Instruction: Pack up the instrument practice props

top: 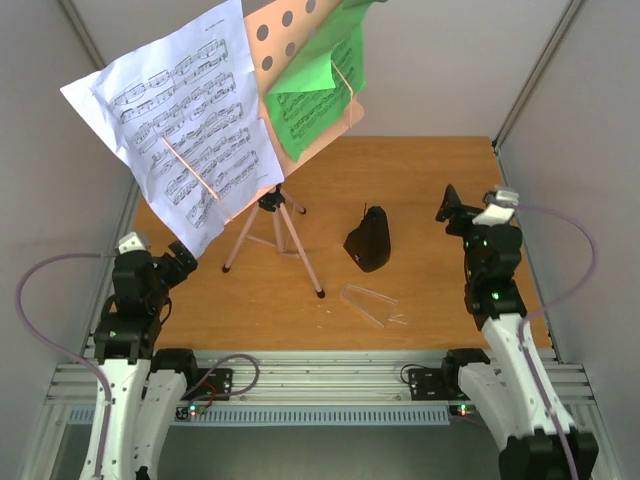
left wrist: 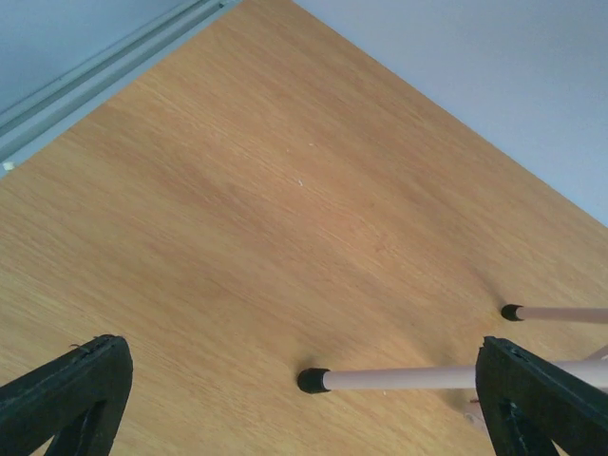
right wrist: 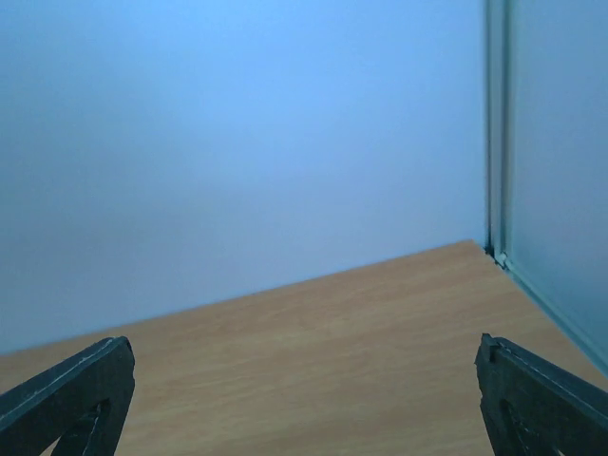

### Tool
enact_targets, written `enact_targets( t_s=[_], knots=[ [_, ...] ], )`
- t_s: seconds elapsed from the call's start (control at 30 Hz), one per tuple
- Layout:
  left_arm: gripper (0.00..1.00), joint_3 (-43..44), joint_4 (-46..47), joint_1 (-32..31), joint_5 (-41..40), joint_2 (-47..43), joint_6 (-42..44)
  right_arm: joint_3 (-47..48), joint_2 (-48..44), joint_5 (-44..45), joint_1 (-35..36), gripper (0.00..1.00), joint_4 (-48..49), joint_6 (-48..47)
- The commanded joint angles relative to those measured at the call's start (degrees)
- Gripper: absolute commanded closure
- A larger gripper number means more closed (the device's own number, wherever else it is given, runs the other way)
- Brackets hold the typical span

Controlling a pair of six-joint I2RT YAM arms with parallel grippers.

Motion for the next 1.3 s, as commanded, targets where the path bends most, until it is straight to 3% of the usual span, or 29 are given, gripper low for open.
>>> enact_targets(
  t_s=[0.0,0.07,0.2,0.3,0.43,0.6,0.7,0.8,1.03,1.27],
  knots=[
    [0.01,4.12,-2.73,0.02,2.24,-1.18,-0.65,1.54,-8.02,5.33,0.11,0.01,-25.07,11.05],
    [0.01,8.96,-6.1,-0.01,2.98,-0.39,-1.14,3.58,-9.37,6.69,0.0,0.01,-31.64,14.22],
    [0.01,19.64,-12.4,-0.01,2.72,1.46,1.85,3.36,-10.91,-6.93,0.03,0.02,-31.46,12.44],
    [0.01,21.92,-12.76,-0.03,3.72,1.08,8.5,5.38,-9.78,-12.67,0.03,0.01,-33.18,14.15],
    [0.01,21.68,-12.44,0.01,5.5,-0.36,15.27,11.07,-5.98,-15.81,0.05,0.01,-41.11,18.77],
    [0.01,14.68,-8.51,-0.03,3.92,-3.34,19.69,14.06,-6.36,-27.72,1.56,0.04,-43.51,14.88],
    [0.01,11.51,-6.16,-0.03,2.82,-6.32,20.45,17.17,-4.74,-30.88,6.26,0.09,-47.8,10.42],
    [0.01,9.31,-4.22,-0.04,2.48,-9.1,20.28,19.22,-2.06,-26.07,14.85,0.12,-50.23,7.95],
    [0.01,10.55,-4.33,-0.03,3.03,-8.63,20.39,16.6,6.88,-12.32,38.96,0.17,-35.68,3.84],
    [0.01,11.37,0.48,-0.02,5.71,-6.65,18.2,18.05,23.31,-14.06,46.18,0.37,-18.02,1.87]
  ],
)
